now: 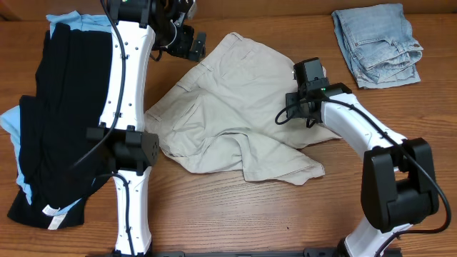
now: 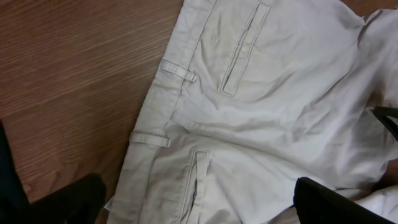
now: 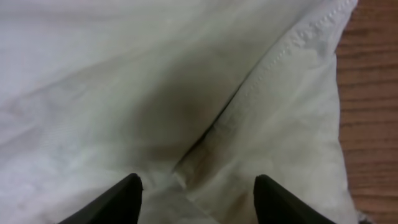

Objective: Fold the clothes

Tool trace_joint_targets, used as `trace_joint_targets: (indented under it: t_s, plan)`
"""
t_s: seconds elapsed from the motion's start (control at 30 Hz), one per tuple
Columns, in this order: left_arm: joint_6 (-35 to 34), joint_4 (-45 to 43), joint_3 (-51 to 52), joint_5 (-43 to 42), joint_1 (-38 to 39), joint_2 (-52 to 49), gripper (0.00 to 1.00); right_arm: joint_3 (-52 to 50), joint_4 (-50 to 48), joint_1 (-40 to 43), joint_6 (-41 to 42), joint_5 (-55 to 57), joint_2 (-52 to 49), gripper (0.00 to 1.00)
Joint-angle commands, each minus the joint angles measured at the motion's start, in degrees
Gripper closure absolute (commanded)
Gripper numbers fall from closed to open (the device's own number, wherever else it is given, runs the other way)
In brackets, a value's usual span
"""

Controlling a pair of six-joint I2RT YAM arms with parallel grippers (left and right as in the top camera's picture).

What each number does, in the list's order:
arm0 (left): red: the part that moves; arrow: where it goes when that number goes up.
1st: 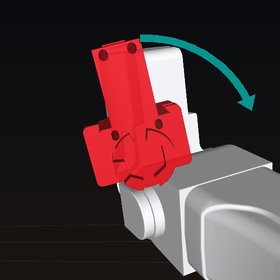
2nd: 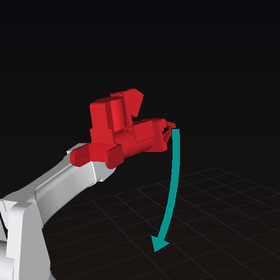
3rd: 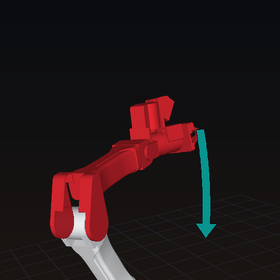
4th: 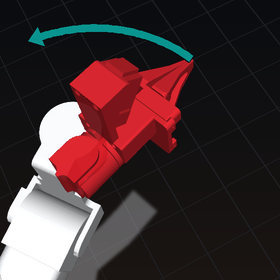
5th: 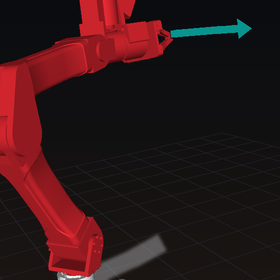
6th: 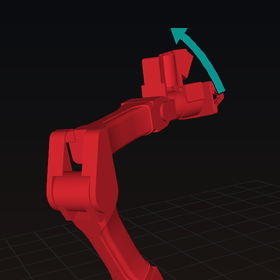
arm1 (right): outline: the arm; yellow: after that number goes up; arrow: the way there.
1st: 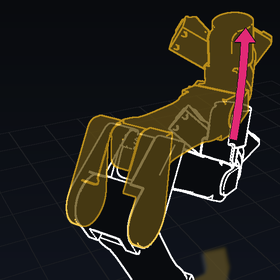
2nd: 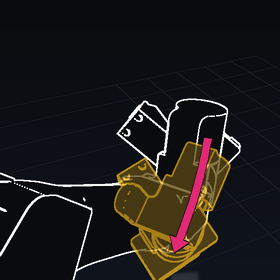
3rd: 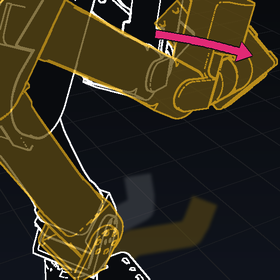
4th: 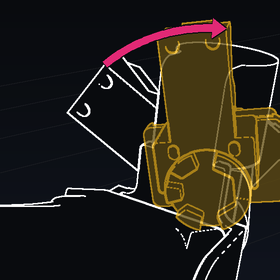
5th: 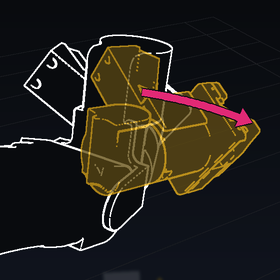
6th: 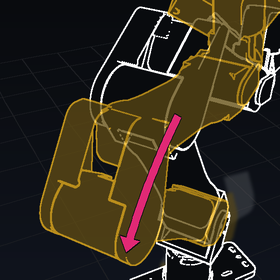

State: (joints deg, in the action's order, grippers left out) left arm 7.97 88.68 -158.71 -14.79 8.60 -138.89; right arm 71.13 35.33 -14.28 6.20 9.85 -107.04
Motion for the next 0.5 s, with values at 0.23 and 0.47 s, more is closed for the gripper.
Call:
trace_joint_targets:
  t_s: [0.23,0.47]
  plan:
    - [1.25,-0.02,-0.37,-0.04,0.04,-0.2,0.0,-0.61,-0.63,0.11,-1.9,0.61,-5.09,0.57]
    - [1.25,0.02,-0.37,-0.07,0.04,-0.2,0.0,-0.55,-1.01,1.81,-0.44,4.2,-5.14,0.77]
